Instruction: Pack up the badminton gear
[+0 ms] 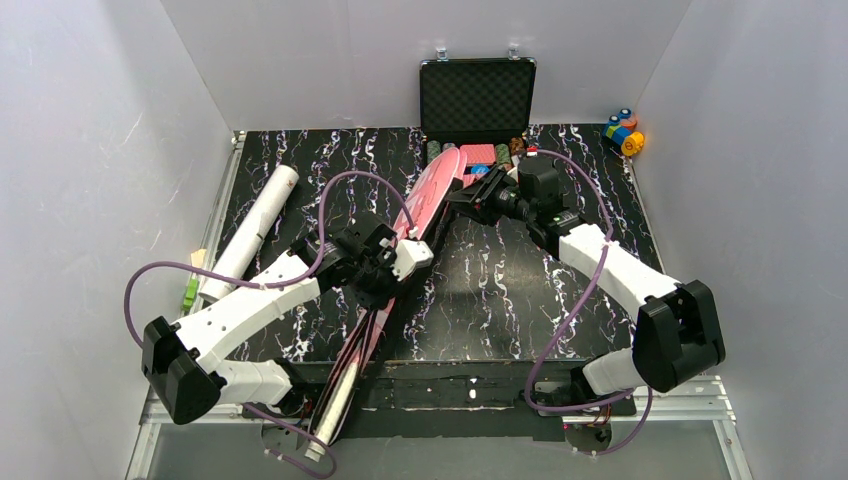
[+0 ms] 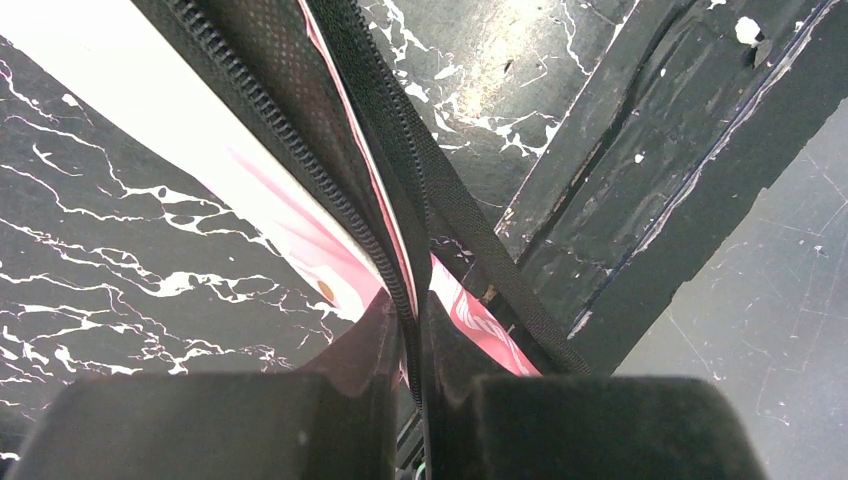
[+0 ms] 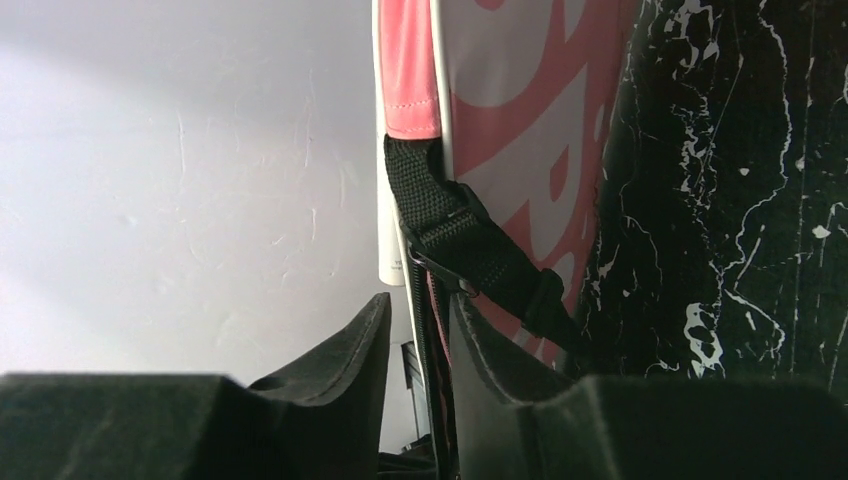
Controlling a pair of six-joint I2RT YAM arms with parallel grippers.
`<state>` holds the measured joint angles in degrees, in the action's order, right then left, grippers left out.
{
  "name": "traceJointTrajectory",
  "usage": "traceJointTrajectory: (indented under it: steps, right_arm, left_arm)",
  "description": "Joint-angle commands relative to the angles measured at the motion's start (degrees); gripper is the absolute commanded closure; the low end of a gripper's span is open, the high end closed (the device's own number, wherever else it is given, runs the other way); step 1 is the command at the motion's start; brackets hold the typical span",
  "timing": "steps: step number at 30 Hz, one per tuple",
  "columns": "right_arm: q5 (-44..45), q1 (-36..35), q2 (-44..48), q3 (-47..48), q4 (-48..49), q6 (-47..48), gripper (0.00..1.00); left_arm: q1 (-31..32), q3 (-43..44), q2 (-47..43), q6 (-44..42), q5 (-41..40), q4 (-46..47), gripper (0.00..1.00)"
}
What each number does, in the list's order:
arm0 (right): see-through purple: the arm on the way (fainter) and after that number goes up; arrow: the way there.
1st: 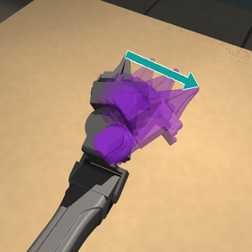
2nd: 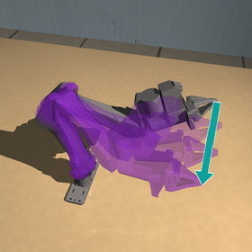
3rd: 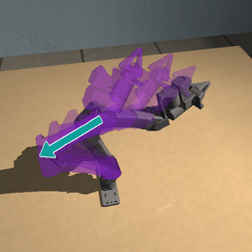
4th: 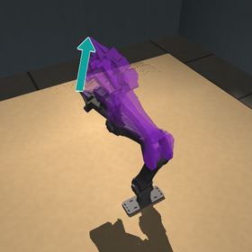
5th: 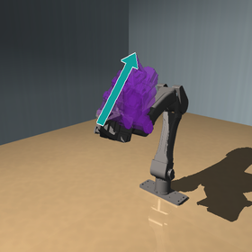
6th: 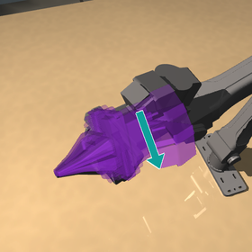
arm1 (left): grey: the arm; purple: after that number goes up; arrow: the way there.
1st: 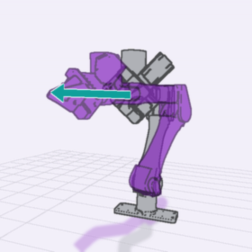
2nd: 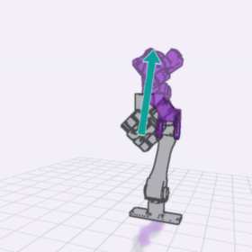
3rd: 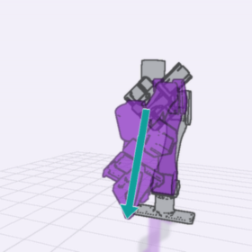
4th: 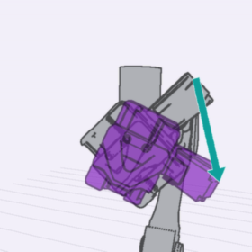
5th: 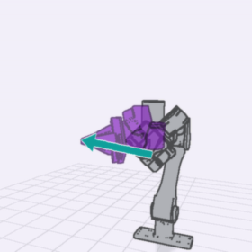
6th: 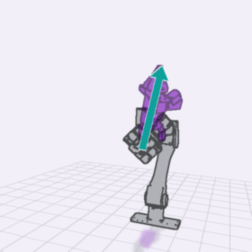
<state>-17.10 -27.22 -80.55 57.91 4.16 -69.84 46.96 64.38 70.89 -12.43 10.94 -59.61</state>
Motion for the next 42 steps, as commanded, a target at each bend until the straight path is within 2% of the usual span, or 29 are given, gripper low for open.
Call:
traceJointTrajectory:
  steps: [1,2,5,14,24,30,31,34,36,38,42]
  right_arm:
    - [-1.7,0.2,1.2,-0.1,3.2,0.7,0.69]
    - [-1.6,0.2,1.2,0.0,3.1,0.8,0.72]
    - [-1.7,0.2,1.3,0.1,2.7,1.0,0.84]
    - [-1.7,0.2,1.9,-0.7,2.9,0.9,0.98]
    - [-4.6,0.0,4.6,-3.4,2.8,1.1,0.99]
    - [-3.3,0.2,7.5,-6.8,2.2,1.6,0.99]
    - [-3.4,0.3,7.4,-6.8,2.7,1.5,0.92]
    - [-4.1,0.4,6.1,-5.3,3.0,1.8,0.59]
    - [-4.1,0.5,5.5,-4.4,3.2,1.9,0.46]
    - [-4.1,0.7,4.8,-3.8,4.2,1.8,0.42]
    - [-4.1,1.1,3.3,-3.3,6.0,0.9,0.41]
  left_arm:
    - [0.1,3.6,-0.8,-1.7,2.6,1.9,1.0]
    - [-2.2,3.6,-0.8,-1.7,2.6,1.9,1.0]
    - [0.1,3.7,-0.7,-1.6,2.6,1.9,1.0]
    - [0.1,4.0,-0.7,-1.8,2.7,1.9,1.0]
    - [0.1,3.7,-0.8,-1.8,2.2,2.1,1.0]
    - [0.1,3.7,-0.6,-1.8,2.4,2.1,1.0]
    - [0.1,3.8,-0.6,-1.8,2.5,2.1,1.0]
    - [0.1,4.1,-0.4,-1.8,2.5,1.8,1.0]
    - [0.1,4.4,-0.3,-2.0,2.6,1.6,1.0]
    - [0.0,4.4,-0.4,-2.2,2.6,1.5,1.0]
    - [0.0,4.5,-0.2,-2.2,3.0,1.5,1.0]
